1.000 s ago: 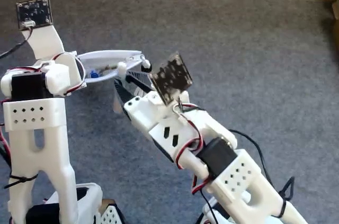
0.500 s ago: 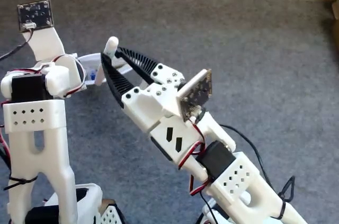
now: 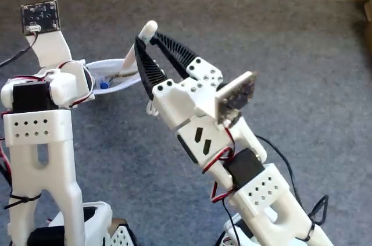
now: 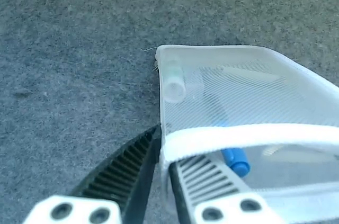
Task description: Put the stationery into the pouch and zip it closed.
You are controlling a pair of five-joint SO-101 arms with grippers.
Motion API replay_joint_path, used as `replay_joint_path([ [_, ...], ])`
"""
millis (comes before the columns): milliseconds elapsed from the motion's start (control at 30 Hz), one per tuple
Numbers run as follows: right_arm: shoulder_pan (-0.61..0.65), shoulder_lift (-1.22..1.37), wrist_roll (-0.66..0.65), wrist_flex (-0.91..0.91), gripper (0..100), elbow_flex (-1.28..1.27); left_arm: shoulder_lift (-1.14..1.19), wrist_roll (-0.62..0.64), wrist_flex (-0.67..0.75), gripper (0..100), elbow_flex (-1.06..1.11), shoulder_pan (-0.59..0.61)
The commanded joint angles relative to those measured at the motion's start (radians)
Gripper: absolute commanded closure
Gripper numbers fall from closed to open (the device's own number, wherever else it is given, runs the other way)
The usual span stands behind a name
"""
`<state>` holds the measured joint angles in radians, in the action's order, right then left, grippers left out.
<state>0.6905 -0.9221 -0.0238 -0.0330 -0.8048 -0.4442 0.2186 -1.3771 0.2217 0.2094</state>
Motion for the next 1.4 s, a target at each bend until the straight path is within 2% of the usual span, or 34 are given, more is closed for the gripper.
replay_joint_path([
  [0,-0.008,0.054,0.009,-0.025,99.1,0.007,0.001,-0.011,-0.005,99,0.005,-0.012],
  [200,-0.012,0.188,0.002,-0.027,99.0,0.008,0.001,-0.012,-0.006,99,0.005,-0.012],
  [367,-0.007,0.203,0.002,-0.019,98.3,0.007,0.001,-0.012,-0.005,99,0.005,-0.012],
  [567,-0.005,0.202,0.003,-0.012,79.1,0.005,0.001,-0.012,0.000,99,0.005,-0.012],
  [633,-0.005,0.191,0.003,0.039,76.3,0.013,0.001,-0.012,0.000,99,0.005,-0.012],
  [1033,-0.012,-0.117,0.003,0.331,76.3,0.007,0.001,-0.012,0.002,99,0.005,-0.010],
  [1367,-0.071,-0.225,0.002,0.367,76.3,0.008,0.001,-0.012,0.002,99,0.031,0.018],
])
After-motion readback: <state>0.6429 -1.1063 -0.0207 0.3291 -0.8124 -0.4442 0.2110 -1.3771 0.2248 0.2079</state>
